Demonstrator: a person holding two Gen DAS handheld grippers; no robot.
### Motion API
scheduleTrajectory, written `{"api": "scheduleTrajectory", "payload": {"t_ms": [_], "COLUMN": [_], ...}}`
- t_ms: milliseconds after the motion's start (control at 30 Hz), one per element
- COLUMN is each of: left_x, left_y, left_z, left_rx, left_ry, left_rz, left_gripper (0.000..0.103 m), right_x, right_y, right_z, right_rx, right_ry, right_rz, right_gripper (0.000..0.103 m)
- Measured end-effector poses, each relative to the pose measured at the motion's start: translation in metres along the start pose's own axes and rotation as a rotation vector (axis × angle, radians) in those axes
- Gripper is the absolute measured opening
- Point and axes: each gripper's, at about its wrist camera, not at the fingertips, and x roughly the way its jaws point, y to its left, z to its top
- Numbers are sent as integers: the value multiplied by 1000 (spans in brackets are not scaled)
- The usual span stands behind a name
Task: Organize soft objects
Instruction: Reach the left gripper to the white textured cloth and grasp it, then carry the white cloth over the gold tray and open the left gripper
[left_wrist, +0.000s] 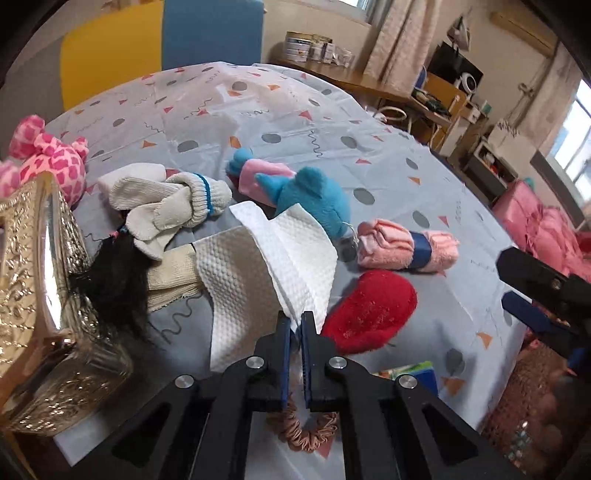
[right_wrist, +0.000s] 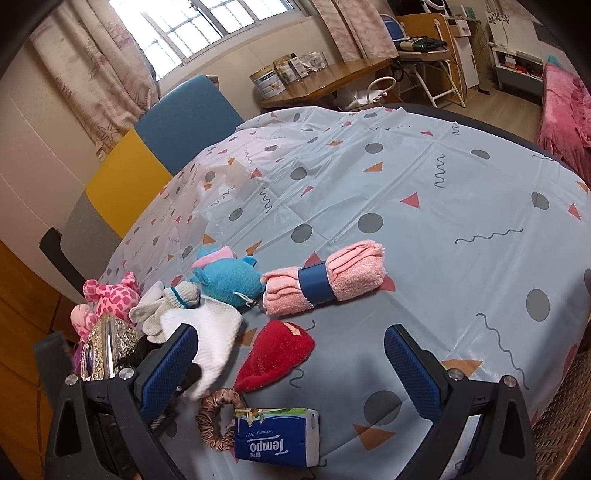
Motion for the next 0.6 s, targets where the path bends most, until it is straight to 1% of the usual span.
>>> {"api": "scheduleTrajectory", "payload": {"t_ms": [67, 167, 300, 400, 433, 533, 600], "left_x": [-1, -3, -25, -51, -56, -74, -85], "left_y": [-2, -5, 0, 17, 22, 52, 80], "left_z": [2, 16, 47, 73, 79, 100, 111], "left_rx": [23, 19, -1, -12, -16, -54, -96], "left_ry": [4, -16, -87, -161, -174, -220, -246], "left_rz": [7, 3, 9, 53, 66, 129, 181], "left_gripper": [5, 5, 5, 5, 5, 5, 5], "right_x": [2, 5, 7, 10, 11, 14, 15], "right_y": [0, -2, -4, -1, 0, 1, 1], "right_z": [-1, -2, -3, -4, -5, -6, -6], "right_rx": [-1, 11, 13, -3, -7, -13, -12], "right_ry": [11, 31, 39, 58, 63, 81, 87], "right_rz": [-3, -7, -19, -17, -13, -8, -7], "right_gripper": [103, 103, 103, 103, 103, 103, 103]}}
